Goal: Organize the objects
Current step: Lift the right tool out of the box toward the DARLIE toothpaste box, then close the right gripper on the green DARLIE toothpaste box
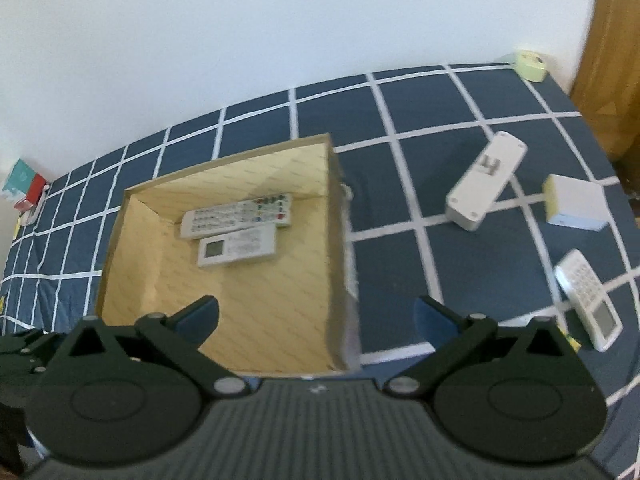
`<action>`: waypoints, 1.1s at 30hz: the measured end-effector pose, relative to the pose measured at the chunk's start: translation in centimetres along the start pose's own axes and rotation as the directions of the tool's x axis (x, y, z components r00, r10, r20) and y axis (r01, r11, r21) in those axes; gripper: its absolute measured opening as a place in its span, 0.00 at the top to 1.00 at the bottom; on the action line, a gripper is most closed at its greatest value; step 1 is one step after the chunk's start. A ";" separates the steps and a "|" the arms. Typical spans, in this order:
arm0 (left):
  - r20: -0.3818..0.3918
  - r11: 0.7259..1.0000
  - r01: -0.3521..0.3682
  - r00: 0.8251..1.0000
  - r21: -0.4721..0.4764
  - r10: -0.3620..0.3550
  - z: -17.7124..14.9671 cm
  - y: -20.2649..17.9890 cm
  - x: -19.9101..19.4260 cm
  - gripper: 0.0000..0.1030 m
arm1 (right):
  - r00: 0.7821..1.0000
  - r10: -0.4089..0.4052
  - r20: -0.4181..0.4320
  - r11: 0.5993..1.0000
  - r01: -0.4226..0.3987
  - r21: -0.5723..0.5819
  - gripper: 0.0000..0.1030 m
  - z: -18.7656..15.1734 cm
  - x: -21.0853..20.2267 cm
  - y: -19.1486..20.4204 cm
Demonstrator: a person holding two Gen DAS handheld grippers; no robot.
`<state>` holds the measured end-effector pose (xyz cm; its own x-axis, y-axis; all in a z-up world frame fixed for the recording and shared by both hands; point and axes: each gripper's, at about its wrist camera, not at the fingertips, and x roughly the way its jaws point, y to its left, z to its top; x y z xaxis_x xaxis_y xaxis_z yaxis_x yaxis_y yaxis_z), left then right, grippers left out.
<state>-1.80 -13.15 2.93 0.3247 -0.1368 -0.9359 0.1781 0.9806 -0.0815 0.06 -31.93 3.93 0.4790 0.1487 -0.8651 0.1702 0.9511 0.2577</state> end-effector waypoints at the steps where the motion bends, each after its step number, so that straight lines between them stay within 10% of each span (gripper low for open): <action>1: -0.001 1.000 0.000 1.000 0.005 0.000 -0.3 -0.6 0.0 0.00 | 1.000 -0.004 0.001 1.000 0.004 0.003 0.00 -0.2 -0.3 -0.5; 16: -0.019 0.987 -0.076 0.997 -0.144 0.074 -3.9 -6.3 1.1 0.00 | 0.998 0.014 -0.059 0.996 -0.019 -0.082 0.00 -1.5 -0.9 -9.2; 33: -0.129 0.869 -0.211 0.977 -0.447 0.170 -9.3 -13.6 3.8 0.00 | 0.958 0.084 -0.276 0.918 -0.182 -0.353 0.00 -1.5 1.9 -17.5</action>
<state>-11.67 -25.71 -2.70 0.2272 0.0514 -0.9725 -0.3286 0.9441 -0.0269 -3.31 -47.91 -2.89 0.2355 0.2973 -0.9253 -0.2350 0.9412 0.2426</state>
